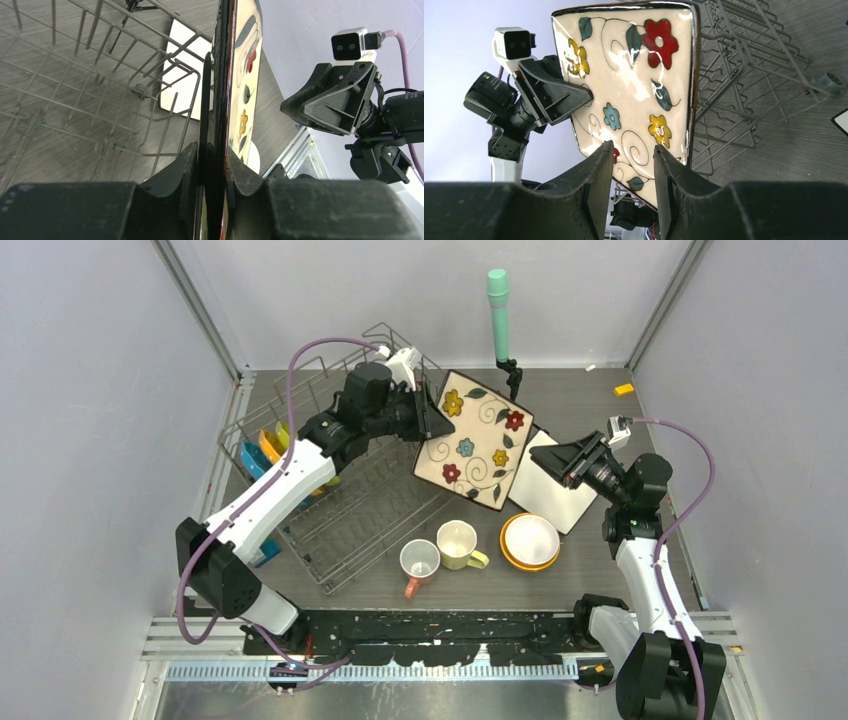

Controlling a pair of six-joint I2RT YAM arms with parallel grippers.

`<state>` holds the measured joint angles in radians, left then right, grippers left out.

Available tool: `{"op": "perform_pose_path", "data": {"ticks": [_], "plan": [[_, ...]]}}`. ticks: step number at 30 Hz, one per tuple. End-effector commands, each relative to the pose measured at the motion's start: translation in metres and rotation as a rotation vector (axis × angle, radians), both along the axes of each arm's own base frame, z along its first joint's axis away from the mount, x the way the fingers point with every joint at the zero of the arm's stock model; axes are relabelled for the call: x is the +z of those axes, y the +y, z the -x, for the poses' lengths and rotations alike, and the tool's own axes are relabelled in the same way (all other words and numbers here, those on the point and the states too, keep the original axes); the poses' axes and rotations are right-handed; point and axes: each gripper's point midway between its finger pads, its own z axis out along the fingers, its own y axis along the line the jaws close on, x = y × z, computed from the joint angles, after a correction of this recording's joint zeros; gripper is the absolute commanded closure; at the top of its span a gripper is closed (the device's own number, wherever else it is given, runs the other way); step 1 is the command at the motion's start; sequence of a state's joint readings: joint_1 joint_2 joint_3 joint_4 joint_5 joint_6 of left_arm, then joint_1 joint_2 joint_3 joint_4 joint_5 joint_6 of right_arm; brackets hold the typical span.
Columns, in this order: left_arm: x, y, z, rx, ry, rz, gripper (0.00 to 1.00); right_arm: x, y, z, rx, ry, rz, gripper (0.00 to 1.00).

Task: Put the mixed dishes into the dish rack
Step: Insert the plate into the dish rack.

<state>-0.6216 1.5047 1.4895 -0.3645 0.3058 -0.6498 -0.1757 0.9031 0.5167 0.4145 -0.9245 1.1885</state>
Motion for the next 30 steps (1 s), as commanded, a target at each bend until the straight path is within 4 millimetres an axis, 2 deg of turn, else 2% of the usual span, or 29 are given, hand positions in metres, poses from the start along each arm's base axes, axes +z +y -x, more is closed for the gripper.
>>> {"op": "perform_pose_path", "data": {"ticks": [1,7,20,30], "plan": [[0.123,0.026,0.006,0.078,-0.291,0.171,1.0,0.016,0.0,0.0,-0.012,-0.07,0.034,0.59],[0.131,0.04,0.007,0.12,-0.311,0.159,1.0,0.012,0.0,0.001,-0.014,-0.06,0.043,0.59],[0.122,0.111,-0.016,0.386,-0.264,0.057,1.0,0.01,-0.001,0.0,-0.02,-0.052,0.046,0.59],[0.105,0.159,-0.035,0.582,-0.204,-0.025,1.0,0.005,-0.001,-0.001,-0.02,-0.039,0.05,0.6]]}}
